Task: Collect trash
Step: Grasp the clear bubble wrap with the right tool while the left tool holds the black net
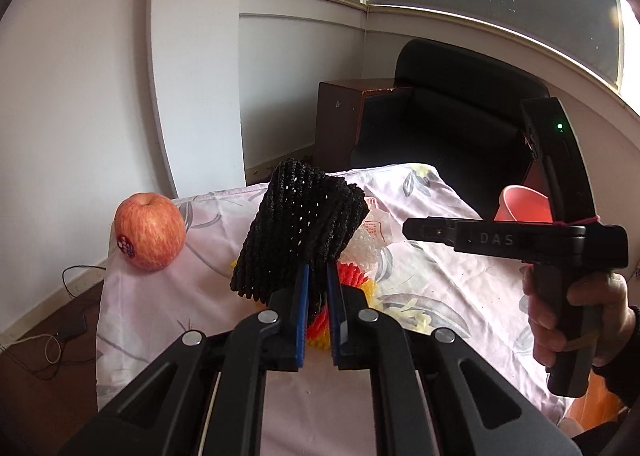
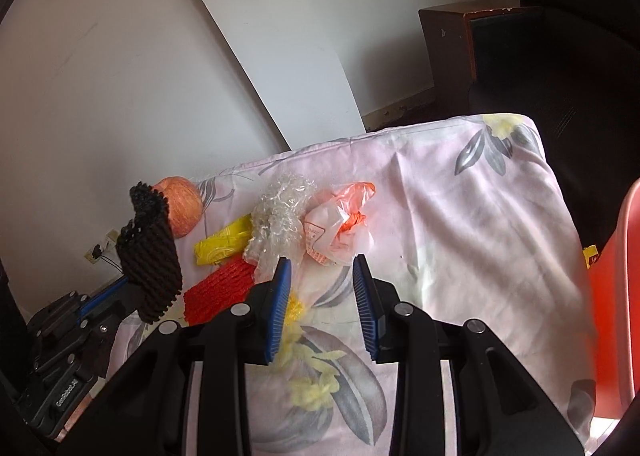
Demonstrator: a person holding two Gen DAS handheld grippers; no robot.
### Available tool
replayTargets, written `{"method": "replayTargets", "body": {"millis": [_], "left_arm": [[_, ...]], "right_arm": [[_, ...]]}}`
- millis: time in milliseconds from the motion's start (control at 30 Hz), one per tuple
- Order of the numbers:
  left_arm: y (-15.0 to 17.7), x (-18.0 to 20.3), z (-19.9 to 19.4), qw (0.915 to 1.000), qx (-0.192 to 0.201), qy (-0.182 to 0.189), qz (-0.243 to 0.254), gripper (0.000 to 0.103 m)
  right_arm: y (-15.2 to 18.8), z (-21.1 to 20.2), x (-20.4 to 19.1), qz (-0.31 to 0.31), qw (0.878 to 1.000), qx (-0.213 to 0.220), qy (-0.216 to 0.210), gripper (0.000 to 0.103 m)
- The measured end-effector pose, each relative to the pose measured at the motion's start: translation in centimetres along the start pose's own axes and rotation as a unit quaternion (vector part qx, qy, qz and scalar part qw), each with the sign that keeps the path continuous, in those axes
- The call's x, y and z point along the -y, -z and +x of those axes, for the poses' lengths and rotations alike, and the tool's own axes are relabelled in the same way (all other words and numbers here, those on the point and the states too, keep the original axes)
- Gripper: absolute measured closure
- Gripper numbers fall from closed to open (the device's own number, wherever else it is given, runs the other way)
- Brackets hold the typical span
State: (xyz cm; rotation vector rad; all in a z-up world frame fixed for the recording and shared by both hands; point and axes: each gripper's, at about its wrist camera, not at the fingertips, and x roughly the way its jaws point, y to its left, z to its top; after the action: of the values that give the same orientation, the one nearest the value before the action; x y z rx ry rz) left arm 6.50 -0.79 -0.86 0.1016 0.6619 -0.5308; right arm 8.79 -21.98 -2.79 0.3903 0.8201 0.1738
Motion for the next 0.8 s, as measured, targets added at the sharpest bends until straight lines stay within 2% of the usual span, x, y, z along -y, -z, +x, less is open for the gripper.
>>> {"method": "replayTargets", "body": {"millis": [67, 133, 267, 467, 500, 567, 800], "left_arm": [[0.4, -0.6, -0.8, 0.9997, 0.003, -0.001, -0.022, 0.095], [0.8, -1.2, -1.3, 0.9991, 0.003, -0.001, -0.043, 0.095], [1.6, -1.8, -1.7, 0.9978, -0.005, -0.002, -0.066, 0.095], [2.6, -1.6, -1.9, 0.9968, -0.016, -0.005, -0.078, 0.095], [2.6, -1.5, -2.0, 0.9968, -0.016, -0.006, -0.078, 0.095], [2.6, -1.4, -2.2, 0.9967, -0.014, -0.008, -0.079, 0.095], [2.4, -0.8, -3.3, 0.9964, -0.004, -0.010, -0.085, 0.095]], "right_arm": [[-0.2, 0.3, -0.7, -0.002, 1.000, -0.002, -0.019, 0.070], [0.0, 0.7, -1.6, -0.015, 1.000, -0.009, -0.021, 0.070], [0.4, 2.6, -2.7, -0.022, 0.999, -0.030, -0.017, 0.070], [0.7, 4.1, -3.3, -0.035, 0.999, -0.035, 0.000, 0.071], [0.8, 4.2, -3.3, -0.033, 0.999, -0.034, -0.002, 0.085], [0.9, 4.1, -3.1, -0.030, 0.999, -0.033, 0.002, 0.093], [2.0, -0.3, -2.7, -0.032, 0.999, 0.000, -0.015, 0.097]]}}
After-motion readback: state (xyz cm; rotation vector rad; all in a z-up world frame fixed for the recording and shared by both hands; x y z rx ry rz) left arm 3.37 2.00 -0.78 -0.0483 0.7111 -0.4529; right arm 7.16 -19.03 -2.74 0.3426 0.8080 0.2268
